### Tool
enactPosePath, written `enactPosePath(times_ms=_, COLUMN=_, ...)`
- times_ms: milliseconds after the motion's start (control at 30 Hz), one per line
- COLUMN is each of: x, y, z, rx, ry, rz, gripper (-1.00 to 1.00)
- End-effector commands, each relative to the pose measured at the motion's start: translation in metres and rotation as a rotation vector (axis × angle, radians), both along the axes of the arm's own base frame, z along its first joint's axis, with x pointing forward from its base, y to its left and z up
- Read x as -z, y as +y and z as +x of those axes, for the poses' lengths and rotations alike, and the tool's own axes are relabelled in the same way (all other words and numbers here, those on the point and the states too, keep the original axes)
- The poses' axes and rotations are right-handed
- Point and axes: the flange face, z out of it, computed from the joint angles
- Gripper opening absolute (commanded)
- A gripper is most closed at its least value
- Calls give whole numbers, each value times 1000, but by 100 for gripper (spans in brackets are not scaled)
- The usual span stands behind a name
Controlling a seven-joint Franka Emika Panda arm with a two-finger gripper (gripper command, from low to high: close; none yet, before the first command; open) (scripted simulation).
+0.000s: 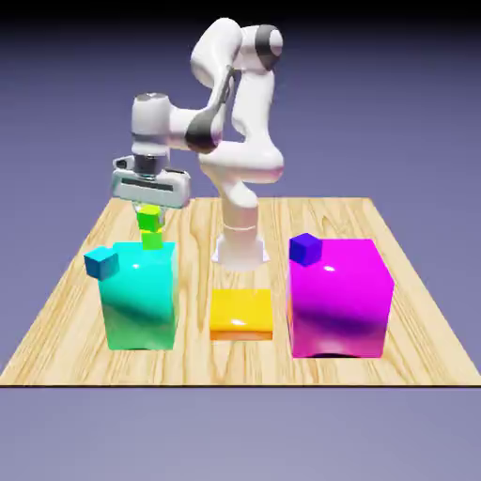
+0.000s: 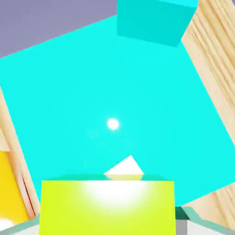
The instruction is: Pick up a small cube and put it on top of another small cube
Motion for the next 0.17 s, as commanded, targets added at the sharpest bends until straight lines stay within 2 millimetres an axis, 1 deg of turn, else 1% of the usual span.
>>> enactPosePath(times_ms=0, x=-13, y=0, z=-1, rx=0, ry=0, rz=0, gripper=100)
enactPosePath(times_ms=100, x=-53, y=3, z=-7, rx=0, ry=0, rz=1, gripper=100)
enactPosePath(times_ms=133, x=-56, y=4, z=-8, rx=1, ry=0, rz=1, gripper=100)
